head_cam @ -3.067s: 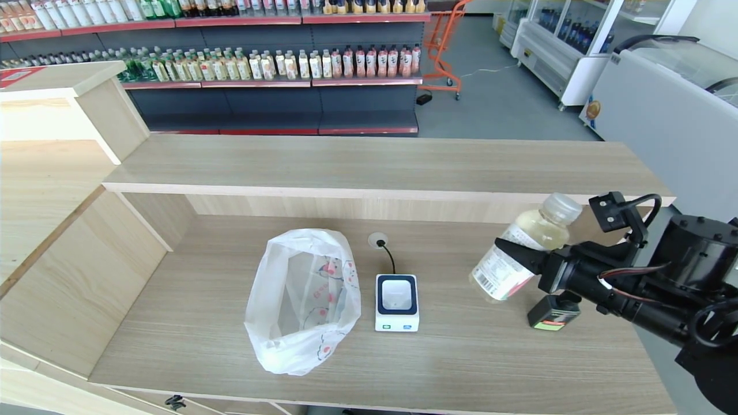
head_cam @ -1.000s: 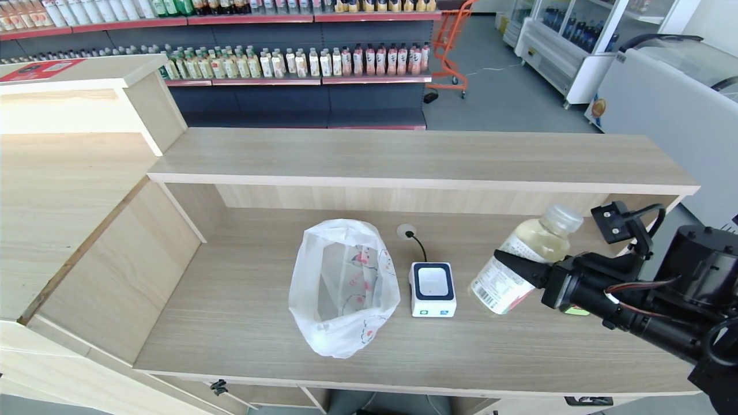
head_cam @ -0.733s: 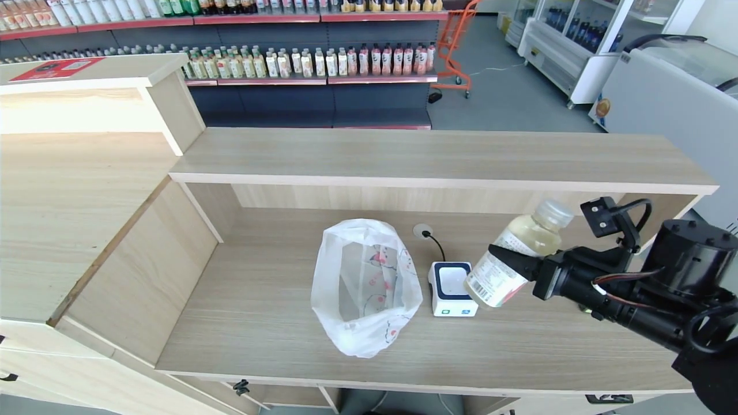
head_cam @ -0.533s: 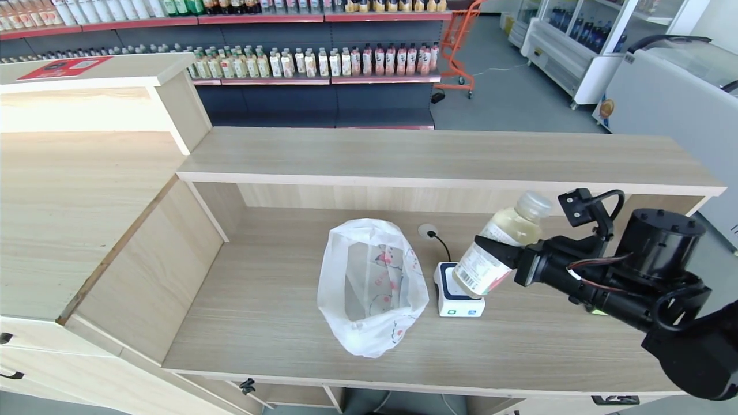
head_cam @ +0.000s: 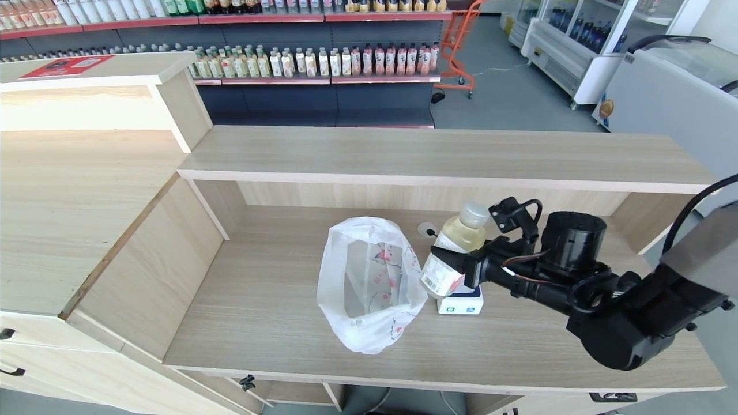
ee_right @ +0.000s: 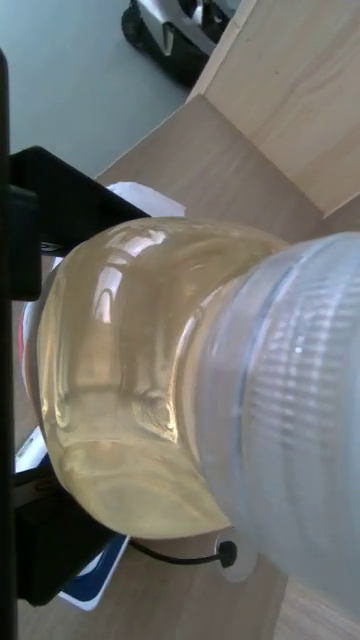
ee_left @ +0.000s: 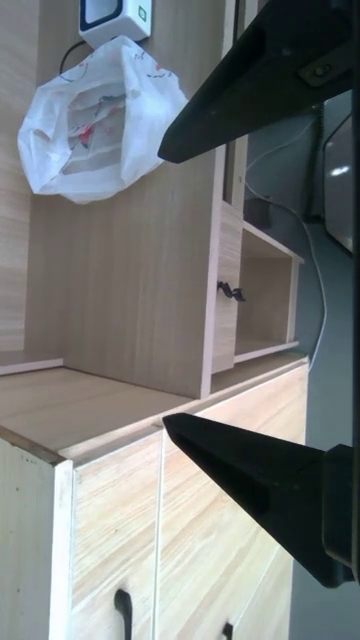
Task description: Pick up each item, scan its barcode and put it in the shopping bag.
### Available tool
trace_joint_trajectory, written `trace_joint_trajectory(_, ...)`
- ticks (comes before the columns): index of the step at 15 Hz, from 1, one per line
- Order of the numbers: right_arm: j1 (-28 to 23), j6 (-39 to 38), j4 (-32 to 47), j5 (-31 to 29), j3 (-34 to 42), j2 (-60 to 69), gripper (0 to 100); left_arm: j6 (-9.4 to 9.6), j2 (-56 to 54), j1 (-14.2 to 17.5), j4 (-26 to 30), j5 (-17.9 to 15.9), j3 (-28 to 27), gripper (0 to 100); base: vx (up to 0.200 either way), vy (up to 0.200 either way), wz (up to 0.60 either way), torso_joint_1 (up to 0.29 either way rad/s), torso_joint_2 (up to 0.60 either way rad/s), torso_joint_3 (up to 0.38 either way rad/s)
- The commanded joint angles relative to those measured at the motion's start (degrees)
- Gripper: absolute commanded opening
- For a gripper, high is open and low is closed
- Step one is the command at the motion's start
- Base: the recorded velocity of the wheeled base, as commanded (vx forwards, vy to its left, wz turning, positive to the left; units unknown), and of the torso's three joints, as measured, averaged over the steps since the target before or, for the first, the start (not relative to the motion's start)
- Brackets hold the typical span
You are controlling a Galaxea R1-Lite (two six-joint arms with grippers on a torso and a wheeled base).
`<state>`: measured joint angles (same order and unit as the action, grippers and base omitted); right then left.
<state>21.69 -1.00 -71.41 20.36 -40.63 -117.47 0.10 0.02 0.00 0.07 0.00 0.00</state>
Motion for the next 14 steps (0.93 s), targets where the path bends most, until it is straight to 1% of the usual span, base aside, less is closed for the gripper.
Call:
trace_joint_trajectory(1,0.90,1.79,0.92,-0.06,-5.69,-7.86,0,-0.01,0.06,0.00,0.01,0.00,0.00,100,0.000,0.000,0.00,0.000,0.00,0.000)
trace_joint_trajectory(3,1.52,5.83,5.76,-0.06,-13.42,-12.96,0,-0.01,0.06,0.00,0.01,0.00,0.00,100,0.000,0.000,0.00,0.000,0.00,0.000)
trace_joint_trajectory(5,3.80,6.01,6.02,-0.06,-21.33,-17.88,0,-0.01,0.06,0.00,-0.07,0.00,0.00,100,0.000,0.000,0.00,0.000,0.00,0.000)
trace_joint_trajectory(6,5.21,6.01,6.02,-0.06,-24.06,-19.82,0,-0.01,0.06,0.00,0.01,0.00,0.00,100,0.000,0.000,0.00,0.000,0.00,0.000)
trace_joint_trajectory(7,6.00,6.10,6.02,-0.06,-25.46,-21.22,0,-0.01,-0.02,0.00,0.01,0.00,0.00,100,0.000,0.000,0.00,0.000,0.00,0.000)
trace_joint_trajectory(8,7.58,8.21,5.93,0.03,-28.19,-24.21,0,-0.01,-0.02,0.00,-0.07,0.00,0.00,100,0.000,0.000,0.00,0.000,0.00,0.000)
trace_joint_trajectory(9,8.20,10.58,6.02,0.12,-30.56,-26.50,0,-0.01,-0.02,0.00,0.01,0.00,0.00,100,0.000,0.000,0.00,0.000,0.00,0.000)
trace_joint_trajectory(13,11.18,14.36,6.02,-0.06,-39.44,-34.32,0,-0.01,0.06,0.00,-0.07,0.00,0.00,100,0.000,0.000,0.00,0.000,0.00,0.000)
trace_joint_trajectory(14,11.45,15.15,5.93,-0.06,-40.58,-35.81,0,-0.01,0.06,0.00,-0.07,0.00,0.00,100,0.000,0.000,0.00,0.000,0.00,0.000)
